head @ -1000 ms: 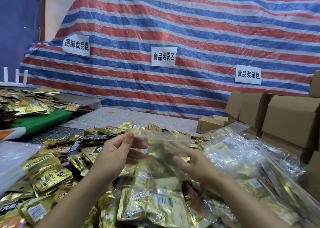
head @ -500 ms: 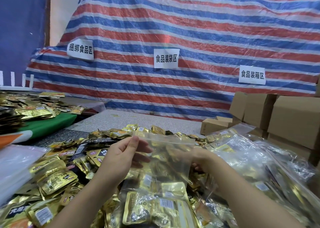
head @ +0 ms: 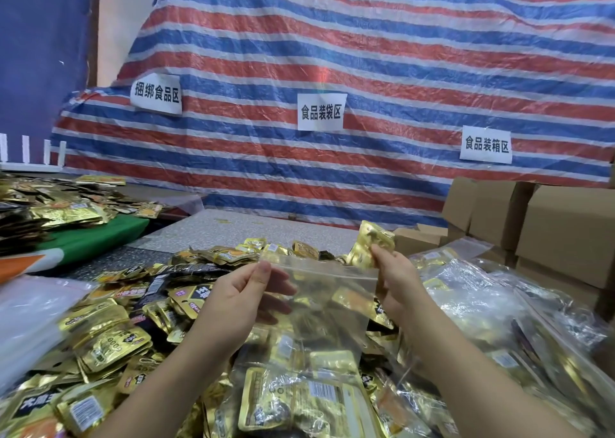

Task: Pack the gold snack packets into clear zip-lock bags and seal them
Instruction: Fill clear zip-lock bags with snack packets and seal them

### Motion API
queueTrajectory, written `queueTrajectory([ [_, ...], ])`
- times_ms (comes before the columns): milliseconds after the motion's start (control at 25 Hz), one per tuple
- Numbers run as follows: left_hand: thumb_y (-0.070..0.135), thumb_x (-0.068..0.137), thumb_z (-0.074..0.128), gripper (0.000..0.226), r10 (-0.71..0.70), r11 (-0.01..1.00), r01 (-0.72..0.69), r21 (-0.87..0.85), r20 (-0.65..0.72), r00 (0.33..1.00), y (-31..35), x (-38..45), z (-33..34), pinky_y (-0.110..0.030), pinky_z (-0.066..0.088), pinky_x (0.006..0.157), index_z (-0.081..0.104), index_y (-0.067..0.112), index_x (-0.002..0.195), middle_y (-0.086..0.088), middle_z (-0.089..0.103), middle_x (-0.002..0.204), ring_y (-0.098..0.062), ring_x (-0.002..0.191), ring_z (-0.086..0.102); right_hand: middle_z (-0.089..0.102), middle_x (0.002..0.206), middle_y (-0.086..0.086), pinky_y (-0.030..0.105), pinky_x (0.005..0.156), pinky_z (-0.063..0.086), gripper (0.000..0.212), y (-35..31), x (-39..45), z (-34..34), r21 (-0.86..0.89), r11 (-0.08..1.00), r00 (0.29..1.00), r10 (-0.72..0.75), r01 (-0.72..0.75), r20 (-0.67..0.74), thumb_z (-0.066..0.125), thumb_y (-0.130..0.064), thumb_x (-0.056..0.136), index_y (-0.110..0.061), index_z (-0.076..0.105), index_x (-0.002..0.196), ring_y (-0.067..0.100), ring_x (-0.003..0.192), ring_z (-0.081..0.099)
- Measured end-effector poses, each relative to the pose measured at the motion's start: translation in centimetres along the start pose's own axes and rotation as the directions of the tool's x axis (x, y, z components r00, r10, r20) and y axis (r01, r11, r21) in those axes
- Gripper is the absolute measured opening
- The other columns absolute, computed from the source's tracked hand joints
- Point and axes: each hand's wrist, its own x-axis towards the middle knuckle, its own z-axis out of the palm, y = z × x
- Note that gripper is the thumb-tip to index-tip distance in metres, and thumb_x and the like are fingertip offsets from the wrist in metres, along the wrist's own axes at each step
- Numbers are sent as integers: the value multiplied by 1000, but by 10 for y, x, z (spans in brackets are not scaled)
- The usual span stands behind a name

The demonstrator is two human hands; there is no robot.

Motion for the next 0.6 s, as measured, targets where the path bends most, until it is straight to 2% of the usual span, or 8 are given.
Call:
queueTrajectory([
  [80, 47, 89, 43, 45, 0, 1000, 0, 7, 2, 1000, 0, 0, 1, -22, 54, 55, 72, 12, 92, -7, 76, 88, -24, 73, 73, 75, 95, 14, 30, 53, 57, 28, -12, -8, 2, 168, 982, 997, 79, -80, 9, 63, -26, 97, -6, 62, 116, 22, 76, 74],
  [120, 46, 89, 43, 45, 1, 1000, -1, 10, 1, 1000, 0, 0, 1, -22, 54, 55, 71, 11, 93, -7, 76, 88, -23, 73, 73, 75, 98, 15, 32, 59, 59, 31, -15, -11, 2, 238, 964, 993, 110, -114, 29, 62, -29, 98, -6, 62, 119, 23, 83, 74],
  [240, 44, 90, 44, 44, -2, 1000, 3, 20, -5, 1000, 1, -1, 1, -23, 55, 57, 72, 9, 93, -5, 76, 89, -23, 74, 73, 70, 115, 20, 36, 95, 55, 38, -25, -25, 0, 352, 921, 980, 118, -168, 159, 62, -27, 97, -2, 61, 125, 29, 106, 69],
  [280, 42, 91, 45, 43, -3, 1000, 3, 26, -7, 1000, 1, -1, 2, -23, 55, 59, 72, 9, 93, -5, 76, 89, -23, 75, 73, 69, 117, 21, 38, 97, 54, 37, -28, -31, 0, 369, 914, 973, 100, -172, 206, 62, -21, 95, -1, 60, 126, 31, 108, 68],
  [360, 37, 95, 45, 38, -4, 999, 5, 46, -16, 1000, 0, -1, 1, -24, 55, 60, 73, 10, 93, -4, 76, 89, -23, 76, 73, 72, 109, 22, 39, 86, 60, 37, -36, -43, 2, 376, 915, 962, 41, -145, 271, 64, -10, 87, -2, 59, 123, 31, 100, 71],
  [440, 31, 98, 47, 33, -1, 998, 2, 66, -26, 1000, 0, -1, 1, -24, 55, 61, 73, 11, 92, -4, 76, 88, -22, 76, 73, 74, 103, 22, 40, 74, 63, 43, -45, -53, 5, 367, 926, 947, -36, -89, 320, 65, -9, 78, -1, 56, 120, 31, 92, 74],
  [600, 32, 90, 57, 25, 16, 997, -13, 74, -44, 999, 0, -2, 2, -25, 53, 62, 76, 18, 82, -3, 77, 85, -18, 75, 73, 73, 112, 19, 40, 73, 62, 48, -63, -68, 11, 296, 955, 893, -161, 32, 421, 66, -10, 80, -4, 54, 126, 32, 101, 72],
])
